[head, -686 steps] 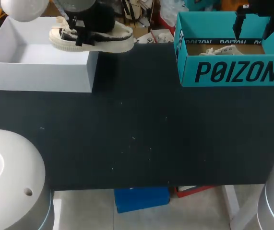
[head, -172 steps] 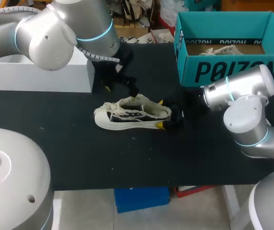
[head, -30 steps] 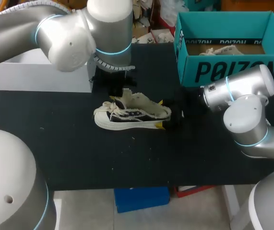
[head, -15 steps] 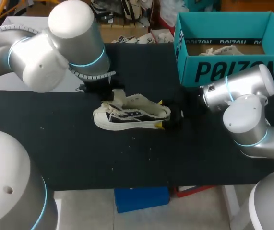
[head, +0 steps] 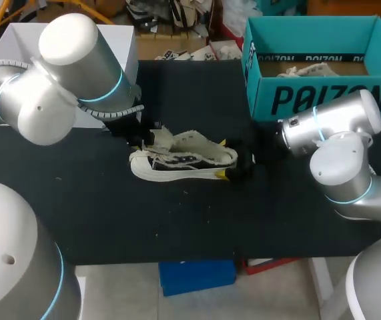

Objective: Take the shoe out of the shoebox, open the shoe tongue, remove and reinsert the insole, then place the shoe into the shoebox

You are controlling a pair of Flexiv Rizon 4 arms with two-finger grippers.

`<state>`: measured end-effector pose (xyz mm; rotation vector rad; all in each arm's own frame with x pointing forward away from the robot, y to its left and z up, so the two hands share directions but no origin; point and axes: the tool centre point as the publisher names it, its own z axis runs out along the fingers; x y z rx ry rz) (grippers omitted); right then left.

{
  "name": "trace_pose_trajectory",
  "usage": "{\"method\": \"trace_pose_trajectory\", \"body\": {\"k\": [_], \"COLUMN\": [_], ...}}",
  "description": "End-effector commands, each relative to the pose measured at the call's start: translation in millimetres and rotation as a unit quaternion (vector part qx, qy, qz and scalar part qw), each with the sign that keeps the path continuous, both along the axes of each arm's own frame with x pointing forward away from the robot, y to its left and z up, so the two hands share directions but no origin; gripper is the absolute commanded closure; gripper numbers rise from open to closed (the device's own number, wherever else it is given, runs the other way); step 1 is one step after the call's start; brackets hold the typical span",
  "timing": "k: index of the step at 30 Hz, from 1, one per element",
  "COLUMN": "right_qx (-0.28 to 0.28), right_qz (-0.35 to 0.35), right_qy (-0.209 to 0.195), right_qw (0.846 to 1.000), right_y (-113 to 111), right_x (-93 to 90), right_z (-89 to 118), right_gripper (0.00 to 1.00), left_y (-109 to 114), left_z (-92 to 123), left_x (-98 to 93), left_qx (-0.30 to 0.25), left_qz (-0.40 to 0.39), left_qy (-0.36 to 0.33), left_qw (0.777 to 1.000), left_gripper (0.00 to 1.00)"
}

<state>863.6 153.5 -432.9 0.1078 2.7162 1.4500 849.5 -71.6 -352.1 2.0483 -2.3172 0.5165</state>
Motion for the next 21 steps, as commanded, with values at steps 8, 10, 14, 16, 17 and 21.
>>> {"method": "trace_pose_trajectory", "body": {"k": [8, 10, 14, 16, 17, 21], "right_qx": [-0.001, -0.001, -0.001, -0.001, -0.001, -0.001], "right_qz": [-0.001, -0.001, -0.001, -0.001, -0.001, -0.001], "right_qy": [0.000, 0.000, 0.000, 0.000, 0.000, 0.000], "right_qw": [1.000, 1.000, 1.000, 1.000, 1.000, 1.000], "right_y": [0.7, 0.7, 0.7, 0.7, 0.7, 0.7], "right_x": [0.0, 0.0, 0.0, 0.0, 0.0, 0.0], "right_z": [-1.7, -1.7, -1.7, -1.7, -1.7, -1.7], "right_gripper": [1.00, 1.00, 1.00, 1.00, 1.00, 1.00], "left_y": [-11.0, -15.8, -24.8, -30.8, -34.6, -48.7], "left_z": [22.3, 31.0, 47.5, 54.9, 58.7, 69.2], "left_x": [7.0, 5.7, 6.8, 10.6, 10.6, 15.2], "left_qx": [-0.061, -0.062, -0.082, -0.085, -0.082, -0.076], "left_qz": [-0.168, -0.245, -0.364, -0.409, -0.438, -0.533], "left_qy": [0.001, -0.002, 0.013, 0.021, 0.020, 0.039], "left_qw": [0.984, 0.968, 0.928, 0.908, 0.895, 0.842], "left_gripper": [0.00, 0.00, 0.00, 0.00, 0.00, 0.00]}}
